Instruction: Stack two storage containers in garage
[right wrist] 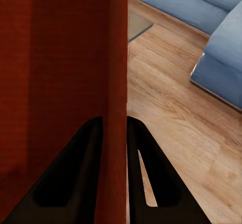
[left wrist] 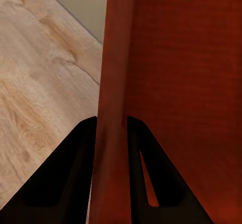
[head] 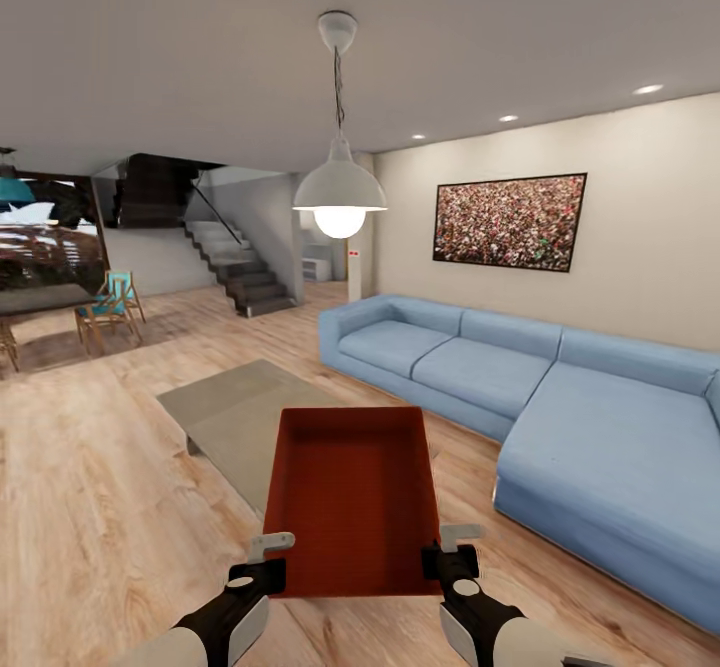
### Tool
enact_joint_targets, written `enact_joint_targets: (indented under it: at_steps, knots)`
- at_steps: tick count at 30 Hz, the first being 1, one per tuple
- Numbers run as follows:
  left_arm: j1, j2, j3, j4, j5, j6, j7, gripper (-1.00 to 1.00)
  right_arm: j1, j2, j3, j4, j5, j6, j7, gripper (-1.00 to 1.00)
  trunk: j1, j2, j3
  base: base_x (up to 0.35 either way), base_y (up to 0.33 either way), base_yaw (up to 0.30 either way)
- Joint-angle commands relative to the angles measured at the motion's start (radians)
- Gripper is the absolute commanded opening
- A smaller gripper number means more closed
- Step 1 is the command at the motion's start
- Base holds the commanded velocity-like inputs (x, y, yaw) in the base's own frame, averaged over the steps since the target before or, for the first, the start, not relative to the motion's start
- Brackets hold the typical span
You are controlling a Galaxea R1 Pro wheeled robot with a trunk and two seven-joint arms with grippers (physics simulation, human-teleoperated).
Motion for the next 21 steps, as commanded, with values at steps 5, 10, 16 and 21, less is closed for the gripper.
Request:
enact_joint_targets:
  at_steps: [5,10,16,21]
  knots:
    - [-0.001,0.001,0.005,-0.001,0.000,-0.001,0.011,-1.00,-0.001,0.000,-0.032,0.001,0.007,-0.004,-0.006,-1.00,0.000,-0.002,-0.002,0.000,0.000,0.267]
    - [-0.001,0.001,0.005,-0.001,0.000,-0.001,0.010,-1.00,-0.001,0.000,-0.032,0.001,0.007,-0.004,-0.006,-1.00,0.000,-0.002,-0.002,0.000,0.000,0.267]
    - [-0.001,0.001,0.006,-0.001,0.000,-0.001,0.009,-1.00,-0.001,0.000,-0.032,0.001,0.007,-0.004,-0.006,-1.00,0.000,-0.002,-0.002,0.000,0.000,0.267]
    - [-0.001,0.001,0.006,-0.001,0.000,-0.001,0.009,-1.00,-0.001,0.000,-0.032,0.001,0.007,-0.004,-0.006,-1.00,0.000,-0.002,-0.002,0.000,0.000,0.267]
